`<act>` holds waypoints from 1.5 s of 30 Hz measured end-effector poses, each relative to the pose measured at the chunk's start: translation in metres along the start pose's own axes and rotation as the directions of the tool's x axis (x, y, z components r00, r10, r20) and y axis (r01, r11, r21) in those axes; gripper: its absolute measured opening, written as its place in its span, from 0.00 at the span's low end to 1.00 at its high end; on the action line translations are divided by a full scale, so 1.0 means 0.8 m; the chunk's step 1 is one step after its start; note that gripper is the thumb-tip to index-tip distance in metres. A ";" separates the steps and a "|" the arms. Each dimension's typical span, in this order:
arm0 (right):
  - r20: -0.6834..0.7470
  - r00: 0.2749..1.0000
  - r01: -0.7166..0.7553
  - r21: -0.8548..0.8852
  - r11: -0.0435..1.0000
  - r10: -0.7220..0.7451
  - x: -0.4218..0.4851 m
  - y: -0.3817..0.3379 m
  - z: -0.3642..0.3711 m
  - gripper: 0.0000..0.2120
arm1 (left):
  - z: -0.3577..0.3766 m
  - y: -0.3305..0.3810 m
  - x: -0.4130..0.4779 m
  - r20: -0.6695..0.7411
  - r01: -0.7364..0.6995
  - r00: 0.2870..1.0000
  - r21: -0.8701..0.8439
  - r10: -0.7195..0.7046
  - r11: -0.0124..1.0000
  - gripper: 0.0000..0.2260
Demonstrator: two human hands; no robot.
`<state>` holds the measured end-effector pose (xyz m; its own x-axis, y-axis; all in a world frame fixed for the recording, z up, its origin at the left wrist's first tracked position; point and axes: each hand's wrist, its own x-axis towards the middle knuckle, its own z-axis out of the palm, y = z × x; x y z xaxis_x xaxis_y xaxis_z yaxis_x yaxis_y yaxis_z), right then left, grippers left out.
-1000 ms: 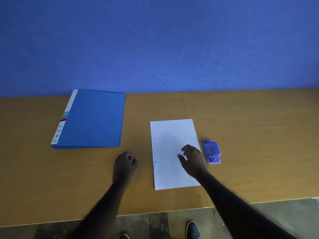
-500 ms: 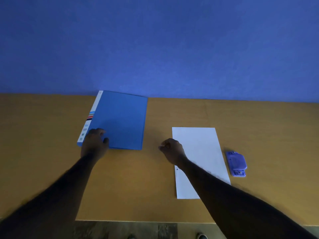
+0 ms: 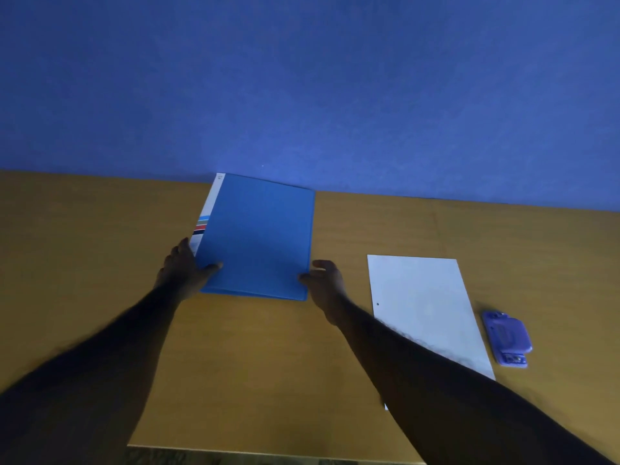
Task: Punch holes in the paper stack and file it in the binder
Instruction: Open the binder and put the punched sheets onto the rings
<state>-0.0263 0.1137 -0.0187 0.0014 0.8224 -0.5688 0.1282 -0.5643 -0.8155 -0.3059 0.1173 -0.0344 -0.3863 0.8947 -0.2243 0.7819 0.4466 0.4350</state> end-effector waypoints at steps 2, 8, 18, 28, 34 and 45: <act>0.001 1.000 -0.002 -0.002 1.000 0.002 0.004 0.001 0.007 0.27 | -0.001 0.002 0.001 0.002 0.008 1.000 -0.049 -0.008 0.999 0.47; -0.011 0.999 -0.049 0.075 0.996 0.050 0.011 0.004 0.003 0.34 | 0.004 0.005 -0.006 -0.037 0.004 0.999 -0.107 -0.008 0.994 0.50; -0.039 0.999 0.018 -0.112 0.994 -0.022 -0.004 0.021 -0.023 0.14 | 0.014 -0.002 -0.045 -0.032 -0.145 0.989 -0.286 0.142 0.947 0.46; -0.148 0.982 0.067 -0.321 0.945 -0.120 -0.073 0.086 -0.083 0.15 | 0.054 0.012 -0.161 -0.054 -0.163 0.987 -0.359 0.154 0.919 0.46; -0.102 0.980 0.120 -0.386 0.915 -0.172 -0.105 0.108 -0.106 0.13 | 0.076 0.010 -0.208 -0.050 -0.157 0.988 -0.337 0.149 0.928 0.50; -0.020 0.977 0.162 -0.575 0.802 -0.211 -0.121 0.118 -0.106 0.09 | 0.071 0.012 -0.229 -0.034 -0.400 0.915 0.071 0.403 0.914 0.56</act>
<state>0.0698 -0.0132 -0.0319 -0.0063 0.9242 -0.3818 0.6737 -0.2783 -0.6846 -0.1995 -0.0427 -0.0388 -0.0550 0.9985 -0.0003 0.9035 0.0499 0.4256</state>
